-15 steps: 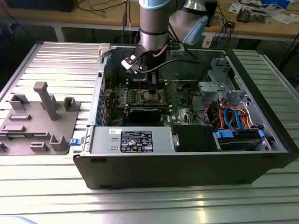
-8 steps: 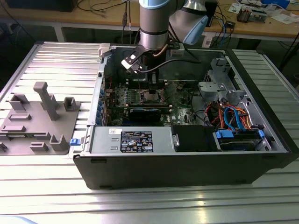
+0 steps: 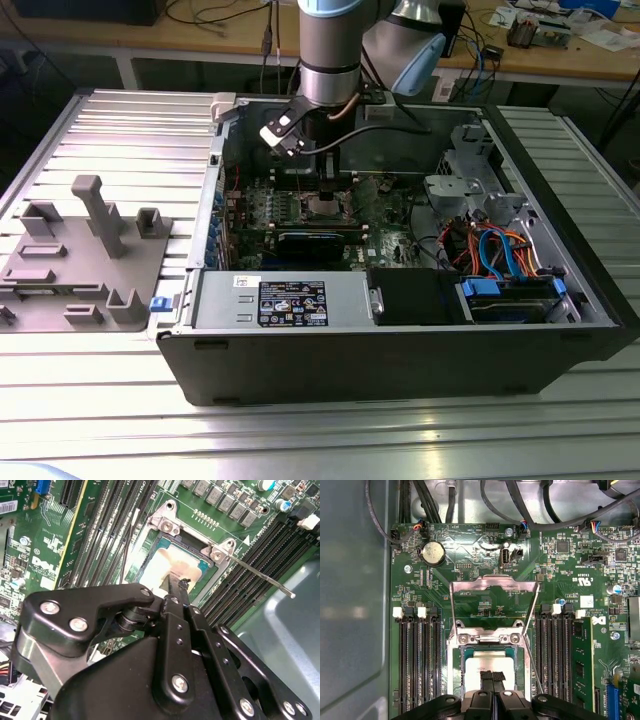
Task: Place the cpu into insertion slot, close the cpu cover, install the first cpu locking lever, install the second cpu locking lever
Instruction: 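Close the cpu cover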
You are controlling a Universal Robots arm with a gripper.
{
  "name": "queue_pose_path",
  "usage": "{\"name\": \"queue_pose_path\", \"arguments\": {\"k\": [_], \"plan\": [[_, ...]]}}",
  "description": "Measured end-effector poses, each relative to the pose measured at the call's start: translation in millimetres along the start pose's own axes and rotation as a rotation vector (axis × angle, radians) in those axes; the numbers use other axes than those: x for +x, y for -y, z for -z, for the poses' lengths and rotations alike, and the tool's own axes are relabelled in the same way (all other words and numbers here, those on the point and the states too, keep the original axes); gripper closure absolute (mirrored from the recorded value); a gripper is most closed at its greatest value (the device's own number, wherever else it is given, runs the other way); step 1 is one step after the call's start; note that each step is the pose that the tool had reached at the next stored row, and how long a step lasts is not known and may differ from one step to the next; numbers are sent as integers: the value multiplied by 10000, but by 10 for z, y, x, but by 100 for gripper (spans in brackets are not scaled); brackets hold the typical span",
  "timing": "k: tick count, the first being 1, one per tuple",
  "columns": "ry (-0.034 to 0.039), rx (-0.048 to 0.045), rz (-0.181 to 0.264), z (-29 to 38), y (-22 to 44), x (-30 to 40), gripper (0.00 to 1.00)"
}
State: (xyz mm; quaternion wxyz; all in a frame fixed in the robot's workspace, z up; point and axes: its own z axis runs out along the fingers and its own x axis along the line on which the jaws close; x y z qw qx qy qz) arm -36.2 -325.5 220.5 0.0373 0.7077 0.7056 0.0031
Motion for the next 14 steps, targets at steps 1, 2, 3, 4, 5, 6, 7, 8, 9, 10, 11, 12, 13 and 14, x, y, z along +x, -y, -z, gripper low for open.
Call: {"name": "queue_pose_path", "arguments": {"k": [1,2,3,4,5,6,7,8,9,10,11,12,13,14], "plan": [[1,18,0,0,-4,0,89],[2,45,0,0,-7,0,89],[2,64,0,0,-8,0,89],[1,68,-1,0,-8,1,89],[1,78,1,0,-9,0,89],[0,96,3,0,-10,0,89],[0,121,4,1,-10,0,89],[-1,143,4,3,-11,0,89],[0,152,3,8,-11,1,89],[0,157,4,16,-11,0,89],[0,157,5,27,-12,-1,89],[0,158,4,40,-13,-1,89],[1,158,5,50,-13,-2,89],[0,157,4,60,-14,-2,89]]}}
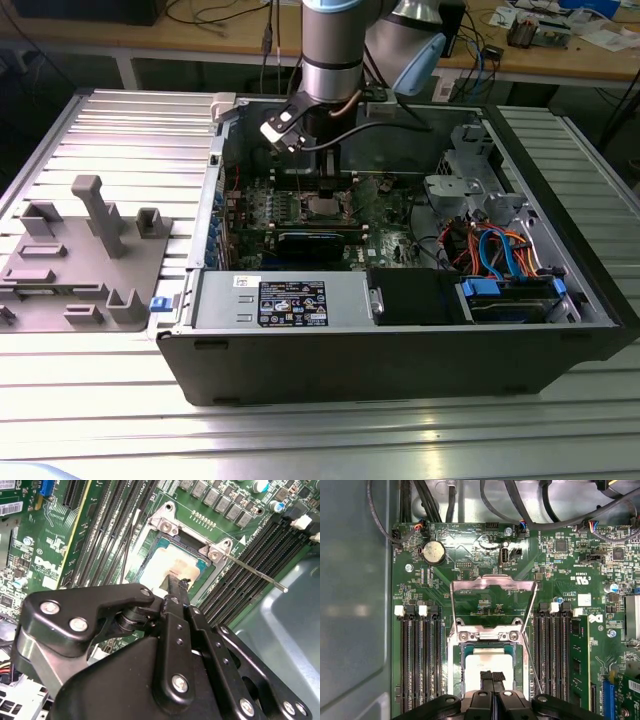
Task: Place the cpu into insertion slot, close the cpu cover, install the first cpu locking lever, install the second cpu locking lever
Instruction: 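Close the cpu cover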
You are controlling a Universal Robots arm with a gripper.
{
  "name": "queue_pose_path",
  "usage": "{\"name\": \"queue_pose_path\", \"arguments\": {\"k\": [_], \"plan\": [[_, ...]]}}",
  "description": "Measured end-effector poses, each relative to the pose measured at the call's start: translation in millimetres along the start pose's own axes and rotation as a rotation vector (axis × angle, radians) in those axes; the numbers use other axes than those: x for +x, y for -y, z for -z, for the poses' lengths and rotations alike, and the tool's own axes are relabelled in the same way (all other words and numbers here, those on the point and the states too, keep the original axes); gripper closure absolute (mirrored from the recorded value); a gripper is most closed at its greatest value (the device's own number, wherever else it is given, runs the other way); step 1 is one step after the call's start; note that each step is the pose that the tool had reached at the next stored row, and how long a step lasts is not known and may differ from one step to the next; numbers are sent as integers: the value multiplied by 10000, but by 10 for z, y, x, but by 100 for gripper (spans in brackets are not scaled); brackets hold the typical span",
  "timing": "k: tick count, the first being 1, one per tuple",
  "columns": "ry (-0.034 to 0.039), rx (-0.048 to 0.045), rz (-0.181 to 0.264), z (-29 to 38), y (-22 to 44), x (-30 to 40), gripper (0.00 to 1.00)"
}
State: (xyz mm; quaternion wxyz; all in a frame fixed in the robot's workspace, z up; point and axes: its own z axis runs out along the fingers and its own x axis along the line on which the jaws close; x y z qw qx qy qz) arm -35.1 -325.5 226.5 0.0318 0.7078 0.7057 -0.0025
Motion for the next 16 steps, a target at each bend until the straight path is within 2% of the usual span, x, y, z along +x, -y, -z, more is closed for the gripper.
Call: {"name": "queue_pose_path", "arguments": {"k": [5,7,8,9,13,16], "plan": [[0,0,1,32,-1,-1,89],[0,1,1,145,-6,-7,89],[1,119,7,168,-18,-8,89],[1,136,7,175,-19,-8,89],[0,136,6,255,-22,-12,89],[1,136,7,286,-24,-14,89]]}}
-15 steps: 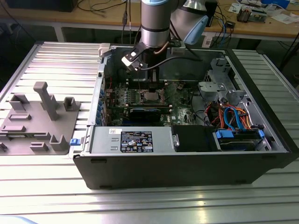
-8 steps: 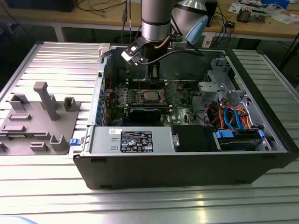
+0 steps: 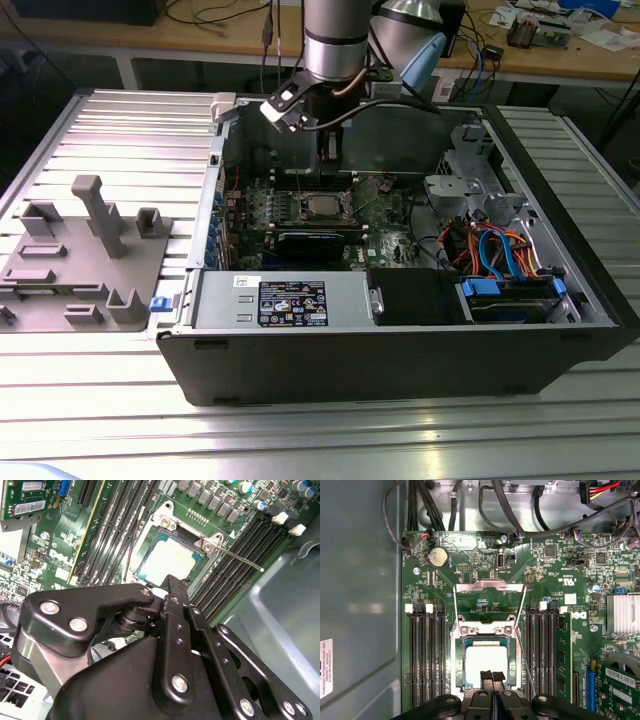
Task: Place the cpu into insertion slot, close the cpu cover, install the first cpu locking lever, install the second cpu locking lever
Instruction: 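Close the cpu cover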
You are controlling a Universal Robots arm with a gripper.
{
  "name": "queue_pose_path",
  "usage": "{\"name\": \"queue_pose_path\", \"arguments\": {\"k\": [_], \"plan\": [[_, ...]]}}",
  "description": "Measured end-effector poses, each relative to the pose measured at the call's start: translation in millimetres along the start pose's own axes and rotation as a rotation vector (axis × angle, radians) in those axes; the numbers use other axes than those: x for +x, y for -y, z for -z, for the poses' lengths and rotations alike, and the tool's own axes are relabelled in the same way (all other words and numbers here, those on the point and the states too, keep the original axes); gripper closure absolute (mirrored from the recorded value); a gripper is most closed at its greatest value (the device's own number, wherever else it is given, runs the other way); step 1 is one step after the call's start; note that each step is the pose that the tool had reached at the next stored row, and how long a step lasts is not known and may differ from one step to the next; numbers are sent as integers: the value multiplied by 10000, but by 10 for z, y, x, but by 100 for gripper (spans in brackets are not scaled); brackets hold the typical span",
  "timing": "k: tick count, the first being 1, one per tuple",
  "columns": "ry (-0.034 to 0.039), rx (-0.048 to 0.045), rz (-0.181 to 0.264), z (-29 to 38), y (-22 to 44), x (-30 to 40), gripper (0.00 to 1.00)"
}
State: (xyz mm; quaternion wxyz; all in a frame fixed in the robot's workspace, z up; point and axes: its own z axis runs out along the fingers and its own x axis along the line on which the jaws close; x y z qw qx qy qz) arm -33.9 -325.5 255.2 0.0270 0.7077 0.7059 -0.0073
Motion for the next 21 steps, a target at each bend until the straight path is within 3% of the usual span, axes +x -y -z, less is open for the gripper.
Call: {"name": "queue_pose_path", "arguments": {"k": [9,14,21], "plan": [[-1,0,0,89,-2,-4,89],[-1,0,2,95,-4,-5,89],[-1,2,0,94,-55,-5,89]]}}
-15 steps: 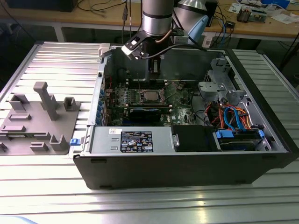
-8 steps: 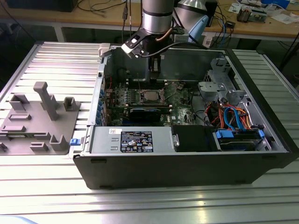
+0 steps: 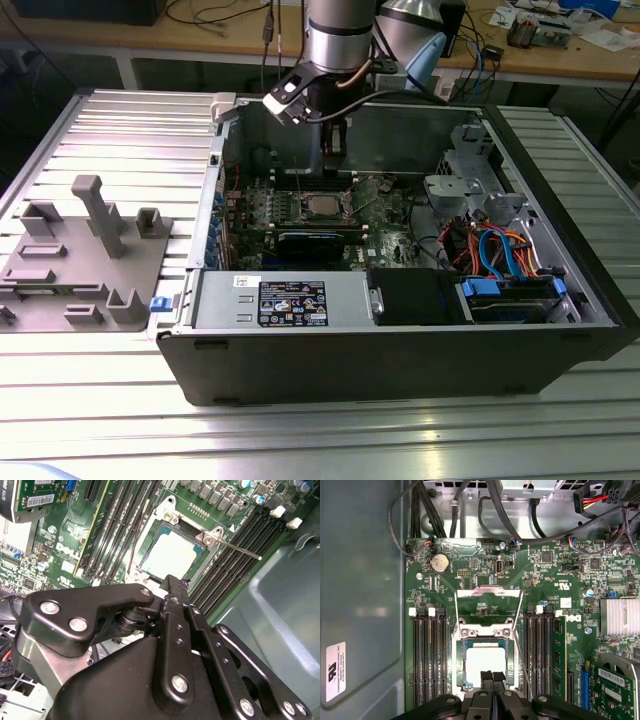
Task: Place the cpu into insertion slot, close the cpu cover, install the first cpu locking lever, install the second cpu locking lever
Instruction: 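Close the cpu cover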
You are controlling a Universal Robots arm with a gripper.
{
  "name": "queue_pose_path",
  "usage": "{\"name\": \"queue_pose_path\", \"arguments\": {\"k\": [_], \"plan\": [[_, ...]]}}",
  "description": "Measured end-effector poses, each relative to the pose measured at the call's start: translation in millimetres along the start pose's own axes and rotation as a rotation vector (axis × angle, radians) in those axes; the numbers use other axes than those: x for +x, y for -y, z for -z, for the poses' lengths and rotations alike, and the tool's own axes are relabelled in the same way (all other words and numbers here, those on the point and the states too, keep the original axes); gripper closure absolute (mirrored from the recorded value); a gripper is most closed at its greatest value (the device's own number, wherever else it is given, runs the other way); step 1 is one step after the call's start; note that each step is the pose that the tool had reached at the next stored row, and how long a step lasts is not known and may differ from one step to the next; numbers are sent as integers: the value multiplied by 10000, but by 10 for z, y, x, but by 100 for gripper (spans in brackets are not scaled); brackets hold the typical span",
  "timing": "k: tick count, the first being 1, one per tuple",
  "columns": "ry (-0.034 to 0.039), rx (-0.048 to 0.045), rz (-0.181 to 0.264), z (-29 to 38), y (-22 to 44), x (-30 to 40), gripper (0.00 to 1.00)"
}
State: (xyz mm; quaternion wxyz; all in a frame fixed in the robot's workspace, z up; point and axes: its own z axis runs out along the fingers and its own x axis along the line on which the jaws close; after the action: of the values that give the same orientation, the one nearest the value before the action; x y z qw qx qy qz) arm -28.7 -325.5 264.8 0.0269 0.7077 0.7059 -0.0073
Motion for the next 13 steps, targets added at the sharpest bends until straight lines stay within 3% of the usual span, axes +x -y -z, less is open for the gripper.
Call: {"name": "queue_pose_path", "arguments": {"k": [6,13], "plan": [[1,88,4,-1,-38,0,89],[0,95,5,-2,-62,0,89]]}}
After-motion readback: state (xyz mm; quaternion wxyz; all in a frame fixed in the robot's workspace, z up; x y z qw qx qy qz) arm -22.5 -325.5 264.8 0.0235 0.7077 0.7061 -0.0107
